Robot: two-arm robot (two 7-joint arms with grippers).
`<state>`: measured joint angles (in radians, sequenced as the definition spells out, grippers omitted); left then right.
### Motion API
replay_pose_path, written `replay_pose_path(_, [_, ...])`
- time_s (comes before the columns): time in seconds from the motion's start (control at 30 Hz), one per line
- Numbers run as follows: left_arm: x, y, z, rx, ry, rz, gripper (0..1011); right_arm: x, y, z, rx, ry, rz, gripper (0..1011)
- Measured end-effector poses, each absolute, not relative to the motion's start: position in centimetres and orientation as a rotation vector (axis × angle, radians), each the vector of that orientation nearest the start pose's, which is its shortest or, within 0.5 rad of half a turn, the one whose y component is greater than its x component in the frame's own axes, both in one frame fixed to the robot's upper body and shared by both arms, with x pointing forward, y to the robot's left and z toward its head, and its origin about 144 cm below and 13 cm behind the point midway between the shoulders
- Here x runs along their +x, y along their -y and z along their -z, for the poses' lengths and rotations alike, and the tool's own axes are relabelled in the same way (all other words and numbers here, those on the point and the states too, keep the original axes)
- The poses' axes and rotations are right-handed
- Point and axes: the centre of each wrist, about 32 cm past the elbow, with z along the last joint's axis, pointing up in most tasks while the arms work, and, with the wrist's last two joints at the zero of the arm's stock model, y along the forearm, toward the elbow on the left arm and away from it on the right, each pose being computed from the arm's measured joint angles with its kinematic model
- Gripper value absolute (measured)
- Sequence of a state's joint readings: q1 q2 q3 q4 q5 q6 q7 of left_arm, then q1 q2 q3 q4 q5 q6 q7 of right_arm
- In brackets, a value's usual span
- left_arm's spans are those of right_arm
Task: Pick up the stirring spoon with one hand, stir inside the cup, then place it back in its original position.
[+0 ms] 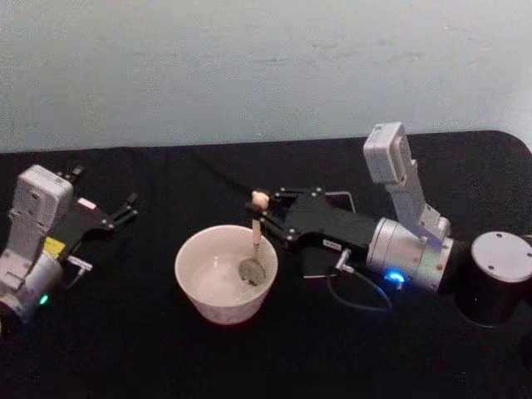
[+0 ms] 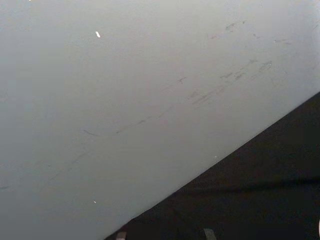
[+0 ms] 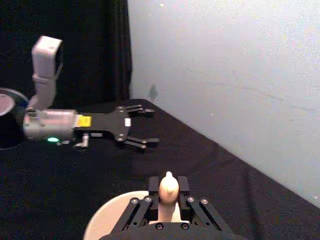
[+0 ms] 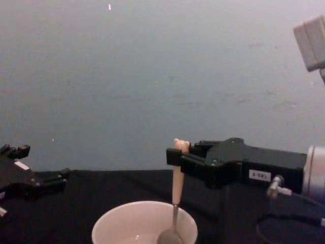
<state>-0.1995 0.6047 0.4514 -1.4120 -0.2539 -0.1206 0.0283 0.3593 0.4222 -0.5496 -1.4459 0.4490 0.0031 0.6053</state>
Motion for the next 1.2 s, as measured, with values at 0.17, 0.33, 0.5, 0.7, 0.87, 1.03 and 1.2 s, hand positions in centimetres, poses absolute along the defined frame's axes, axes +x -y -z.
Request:
replay_pose_path(0.17, [48.9,-31.0,-114.0,0.304,0.285,-1.248,1001,51.5,20.9,-118.4,-0.072,0.037,0.498,223])
replay_pose_path(0.33, [48.9,-31.0,-114.0,0.304,0.285,-1.248,1001,50.9,20.1,-118.5,-0.064,0.028,0.468,223])
replay_pose_path(0.5, [48.9,-31.0,-114.0,0.304,0.285,-1.248,1001,50.7,19.3,-118.5,-0.055,0.016,0.459,223])
replay_pose_path(0.7, [48.9,-31.0,-114.0,0.304,0.285,-1.248,1001,51.0,18.6,-118.9,-0.037,0.003,0.475,223])
replay_pose_path(0.87, [48.9,-31.0,-114.0,0.304,0.285,-1.248,1001,51.4,18.4,-119.2,-0.023,-0.006,0.501,223])
replay_pose_path(1.03, [48.9,-31.0,-114.0,0.304,0.285,-1.248,1001,51.9,18.7,-119.6,-0.008,-0.014,0.535,223])
replay_pose_path(1.2, [48.9,-31.0,-114.0,0.304,0.285,-1.248,1001,52.1,19.4,-120.3,0.014,-0.021,0.567,223])
